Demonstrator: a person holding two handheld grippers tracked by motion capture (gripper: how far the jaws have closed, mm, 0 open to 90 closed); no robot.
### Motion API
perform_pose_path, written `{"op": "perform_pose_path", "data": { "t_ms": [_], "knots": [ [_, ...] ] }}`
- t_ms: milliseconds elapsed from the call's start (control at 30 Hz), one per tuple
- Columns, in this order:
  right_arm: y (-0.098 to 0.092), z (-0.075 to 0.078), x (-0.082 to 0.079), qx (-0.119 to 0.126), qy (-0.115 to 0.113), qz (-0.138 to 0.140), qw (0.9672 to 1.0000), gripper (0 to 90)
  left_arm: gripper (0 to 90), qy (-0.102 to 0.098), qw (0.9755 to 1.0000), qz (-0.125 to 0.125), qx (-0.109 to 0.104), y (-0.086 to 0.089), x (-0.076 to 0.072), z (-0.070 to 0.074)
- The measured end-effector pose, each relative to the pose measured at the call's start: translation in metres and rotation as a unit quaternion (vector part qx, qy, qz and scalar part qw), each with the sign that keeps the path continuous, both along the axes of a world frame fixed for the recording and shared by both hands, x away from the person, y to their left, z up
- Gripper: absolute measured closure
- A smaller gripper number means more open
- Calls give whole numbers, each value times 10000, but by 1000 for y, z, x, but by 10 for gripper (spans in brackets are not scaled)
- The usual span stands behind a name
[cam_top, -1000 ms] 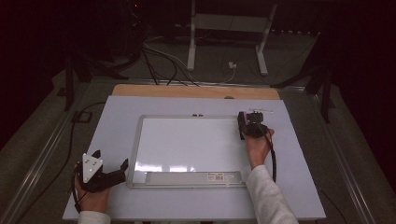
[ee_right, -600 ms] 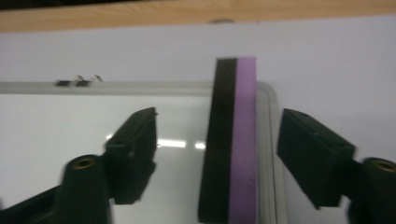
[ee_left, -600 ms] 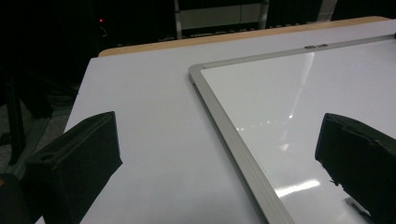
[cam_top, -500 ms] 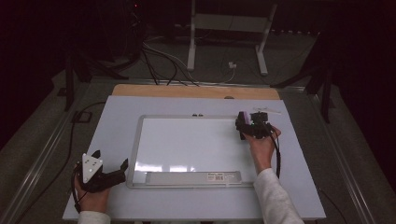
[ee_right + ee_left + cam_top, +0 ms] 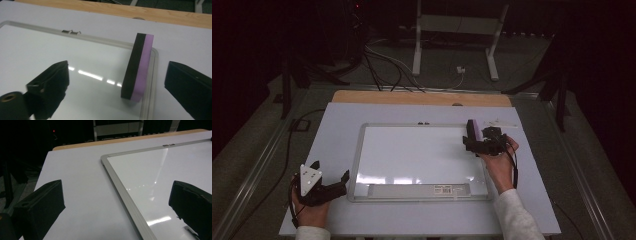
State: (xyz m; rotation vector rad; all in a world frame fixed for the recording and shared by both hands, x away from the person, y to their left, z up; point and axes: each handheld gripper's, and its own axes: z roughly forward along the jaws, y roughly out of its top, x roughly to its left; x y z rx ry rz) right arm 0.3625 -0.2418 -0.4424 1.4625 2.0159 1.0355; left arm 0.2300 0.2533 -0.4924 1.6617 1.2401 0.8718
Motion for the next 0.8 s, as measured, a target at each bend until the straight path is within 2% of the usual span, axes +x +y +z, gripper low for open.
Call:
{"op": "perform_pose_path", "data": {
  "t_ms": [167, 300, 433, 633, 800],
  "knots": [
    [-11, 9, -17, 13, -195, 111, 9997, 28, 8, -21, 10000, 17, -33, 1, -1, 1],
    [-20, 14, -32, -207, -412, 213, 9987, 22, 8, -42, 10000, 17, -69, 1, -1, 2],
    [-33, 18, -47, -151, -643, 175, 9977, 22, 8, -60, 9999, 22, -120, 2, -1, 2],
    [-48, 5, -70, -107, -991, 139, 9949, 22, 8, -102, 9997, 46, -230, 4, -2, 4],
    [-57, -10, -89, 88, -1208, 228, 9924, 22, 8, -143, 9995, 66, -289, 6, -2, 5]
  ]
}}
